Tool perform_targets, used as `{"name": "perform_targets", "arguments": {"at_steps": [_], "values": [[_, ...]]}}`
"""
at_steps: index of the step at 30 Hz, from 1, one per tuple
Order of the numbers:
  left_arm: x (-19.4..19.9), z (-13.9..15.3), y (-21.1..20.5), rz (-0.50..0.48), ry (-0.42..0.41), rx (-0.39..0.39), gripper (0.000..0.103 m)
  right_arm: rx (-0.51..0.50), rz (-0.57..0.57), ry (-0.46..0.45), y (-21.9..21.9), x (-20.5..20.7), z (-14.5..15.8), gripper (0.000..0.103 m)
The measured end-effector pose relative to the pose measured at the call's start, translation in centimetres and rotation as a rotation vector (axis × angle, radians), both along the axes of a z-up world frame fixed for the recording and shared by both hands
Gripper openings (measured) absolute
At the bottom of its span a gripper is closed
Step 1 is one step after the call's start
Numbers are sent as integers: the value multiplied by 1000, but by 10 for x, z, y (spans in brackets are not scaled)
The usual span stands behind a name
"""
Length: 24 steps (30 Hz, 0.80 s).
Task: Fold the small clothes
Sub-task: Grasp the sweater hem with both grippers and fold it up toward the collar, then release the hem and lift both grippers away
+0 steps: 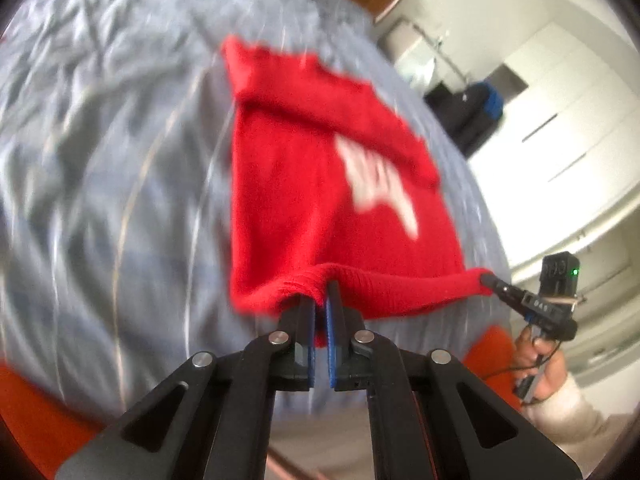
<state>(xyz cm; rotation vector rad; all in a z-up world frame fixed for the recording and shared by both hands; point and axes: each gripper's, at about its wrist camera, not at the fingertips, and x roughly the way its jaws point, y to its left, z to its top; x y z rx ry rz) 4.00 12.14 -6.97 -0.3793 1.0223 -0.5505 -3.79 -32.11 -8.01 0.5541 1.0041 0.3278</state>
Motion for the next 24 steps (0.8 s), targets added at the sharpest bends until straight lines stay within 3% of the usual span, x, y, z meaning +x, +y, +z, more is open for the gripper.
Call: {"name": "perform_targets", "arguments": {"at_steps": [7,14,15,17,18,19,20,24], "values": [[112,21,-40,89,-123,29,2,-109,-16,-170,-4,109,30,5],[241,19,-81,166,-140,128,4,-179,-93,-184,-7,245,23,5],[256,14,-86,180,-129,145,9,-185,-105,-188,-5,263,20,5],[283,3,-88,252,-95,227,37,-154,-125,-181,-9,292,12,10],[288,-1,-82,289,-75,264,62,-155,-151,-168,-12,306,6,16],[290,-3,-75,329,-71,277,67,-165,-181,-158,-15,311,3,33],[284,-2,-64,363,-85,254,68,-166,-208,-149,-18,313,0,41],[251,4,-39,354,-96,165,74,-165,-216,-158,-26,293,4,41]]}}
